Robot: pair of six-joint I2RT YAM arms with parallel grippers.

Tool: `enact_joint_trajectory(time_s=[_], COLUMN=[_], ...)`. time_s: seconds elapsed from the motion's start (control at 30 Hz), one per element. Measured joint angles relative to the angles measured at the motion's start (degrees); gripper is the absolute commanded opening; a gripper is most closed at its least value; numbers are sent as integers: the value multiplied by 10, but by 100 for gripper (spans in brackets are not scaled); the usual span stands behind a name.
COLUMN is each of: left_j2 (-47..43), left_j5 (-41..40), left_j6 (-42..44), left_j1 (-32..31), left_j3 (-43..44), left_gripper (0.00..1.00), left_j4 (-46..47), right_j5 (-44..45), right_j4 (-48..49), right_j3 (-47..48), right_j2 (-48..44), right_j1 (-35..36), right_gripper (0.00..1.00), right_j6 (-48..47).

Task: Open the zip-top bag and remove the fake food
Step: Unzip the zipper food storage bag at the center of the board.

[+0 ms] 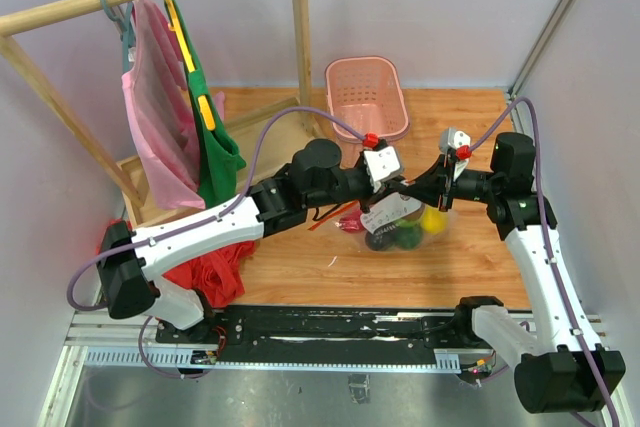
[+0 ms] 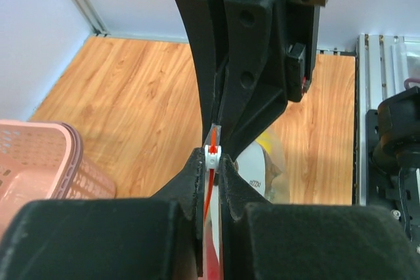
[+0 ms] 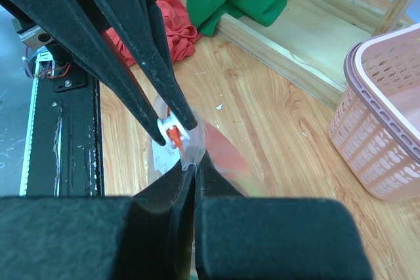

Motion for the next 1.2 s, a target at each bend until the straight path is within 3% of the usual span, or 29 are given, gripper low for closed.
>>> enact_joint_trajectory(time_s=[1.2], left_j2=[-53], left_j5=[-24], left_j6=[-29], left_j1=[10], left_j3=[-86], left_gripper=[0], left_j4=[7], right_j5=[-9], right_j4=[-6], right_j3=[0], right_j2=[-6], right_j1=[0], right_gripper=[1], right_j6=[-11])
